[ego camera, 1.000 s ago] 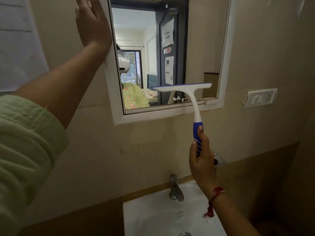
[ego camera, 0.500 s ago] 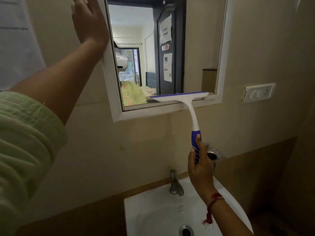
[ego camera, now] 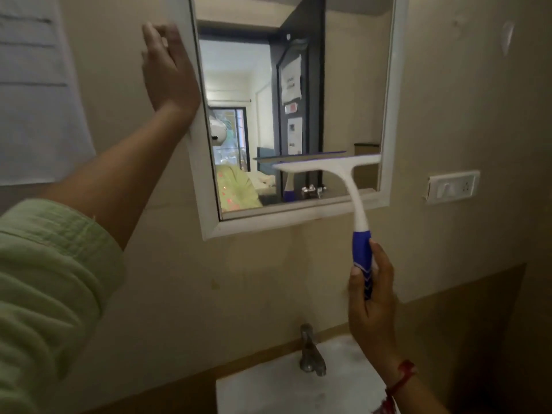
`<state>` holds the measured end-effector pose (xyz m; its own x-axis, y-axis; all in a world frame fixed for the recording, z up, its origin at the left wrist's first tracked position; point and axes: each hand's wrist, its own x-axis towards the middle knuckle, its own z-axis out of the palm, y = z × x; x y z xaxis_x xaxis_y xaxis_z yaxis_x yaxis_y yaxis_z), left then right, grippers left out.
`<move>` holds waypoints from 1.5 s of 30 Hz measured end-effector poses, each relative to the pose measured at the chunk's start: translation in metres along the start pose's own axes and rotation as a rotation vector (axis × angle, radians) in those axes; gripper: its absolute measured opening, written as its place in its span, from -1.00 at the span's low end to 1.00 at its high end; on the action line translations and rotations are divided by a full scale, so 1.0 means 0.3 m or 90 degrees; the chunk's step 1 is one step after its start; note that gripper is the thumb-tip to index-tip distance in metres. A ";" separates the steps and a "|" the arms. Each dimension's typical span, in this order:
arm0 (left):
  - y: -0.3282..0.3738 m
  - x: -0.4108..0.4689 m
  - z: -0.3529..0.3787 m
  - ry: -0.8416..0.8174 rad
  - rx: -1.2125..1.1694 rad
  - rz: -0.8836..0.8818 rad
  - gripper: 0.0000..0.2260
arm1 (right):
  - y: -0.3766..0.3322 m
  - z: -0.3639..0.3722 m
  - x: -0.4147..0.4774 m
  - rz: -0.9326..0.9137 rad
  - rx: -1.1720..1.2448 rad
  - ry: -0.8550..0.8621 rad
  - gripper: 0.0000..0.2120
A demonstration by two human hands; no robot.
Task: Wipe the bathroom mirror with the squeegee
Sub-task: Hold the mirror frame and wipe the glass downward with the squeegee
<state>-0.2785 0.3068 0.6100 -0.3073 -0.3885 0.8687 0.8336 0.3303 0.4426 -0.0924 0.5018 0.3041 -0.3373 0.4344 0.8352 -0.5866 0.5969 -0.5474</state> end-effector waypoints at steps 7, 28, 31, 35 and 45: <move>0.023 -0.009 -0.008 -0.024 0.032 0.006 -0.66 | -0.095 0.006 0.272 -0.128 0.002 0.032 -0.56; 0.012 -0.021 -0.013 0.006 0.127 0.170 -0.63 | -0.272 0.049 1.086 -0.213 -0.064 0.077 -0.62; 0.018 -0.027 -0.021 -0.005 0.165 0.216 -0.63 | -0.266 0.056 1.102 -0.222 -0.066 0.073 -0.62; 0.029 -0.038 -0.019 -0.019 0.185 0.248 -0.66 | -0.275 0.075 1.111 -0.234 -0.063 0.067 -0.61; 0.010 -0.039 -0.011 -0.053 0.190 0.328 -0.61 | -0.302 0.121 1.120 -0.220 -0.038 0.078 -0.58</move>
<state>-0.2707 0.3096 0.6004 0.0578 -0.0493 0.9971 0.7238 0.6900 -0.0078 -0.1795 0.5691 0.6363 -0.0343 0.2758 0.9606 -0.6051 0.7592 -0.2396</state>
